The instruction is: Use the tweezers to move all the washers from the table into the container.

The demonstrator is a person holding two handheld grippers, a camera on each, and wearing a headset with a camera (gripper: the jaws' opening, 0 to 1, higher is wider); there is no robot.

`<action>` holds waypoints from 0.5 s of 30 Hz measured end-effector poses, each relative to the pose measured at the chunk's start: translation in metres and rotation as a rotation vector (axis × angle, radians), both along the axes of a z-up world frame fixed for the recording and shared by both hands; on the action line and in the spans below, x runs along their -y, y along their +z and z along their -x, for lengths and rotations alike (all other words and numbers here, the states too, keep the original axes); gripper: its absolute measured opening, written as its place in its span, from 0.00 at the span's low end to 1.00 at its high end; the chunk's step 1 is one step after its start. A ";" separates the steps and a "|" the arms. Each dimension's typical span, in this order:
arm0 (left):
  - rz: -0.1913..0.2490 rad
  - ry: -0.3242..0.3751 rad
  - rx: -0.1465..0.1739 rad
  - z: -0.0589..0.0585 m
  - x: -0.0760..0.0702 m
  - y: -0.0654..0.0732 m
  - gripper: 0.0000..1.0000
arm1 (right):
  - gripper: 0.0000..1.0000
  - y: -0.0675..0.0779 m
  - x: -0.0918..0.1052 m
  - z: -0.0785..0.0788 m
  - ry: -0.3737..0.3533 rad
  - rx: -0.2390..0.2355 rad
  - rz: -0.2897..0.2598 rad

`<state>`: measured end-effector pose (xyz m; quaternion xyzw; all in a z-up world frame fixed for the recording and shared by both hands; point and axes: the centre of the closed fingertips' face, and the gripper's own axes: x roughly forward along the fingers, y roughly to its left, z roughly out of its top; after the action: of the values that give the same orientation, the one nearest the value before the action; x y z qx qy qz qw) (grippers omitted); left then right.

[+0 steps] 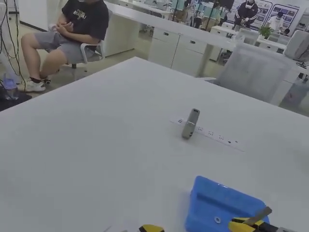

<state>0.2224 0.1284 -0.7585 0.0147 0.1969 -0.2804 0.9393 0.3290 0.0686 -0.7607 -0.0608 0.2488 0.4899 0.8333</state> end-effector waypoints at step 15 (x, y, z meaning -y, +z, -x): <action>-0.007 -0.007 -0.004 0.001 0.001 -0.001 0.52 | 0.03 0.010 -0.006 -0.058 -0.069 -0.004 -0.049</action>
<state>0.2217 0.1276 -0.7597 0.0179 0.1996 -0.2831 0.9379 0.3866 0.0744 -0.7509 -0.0308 0.2403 0.4671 0.8504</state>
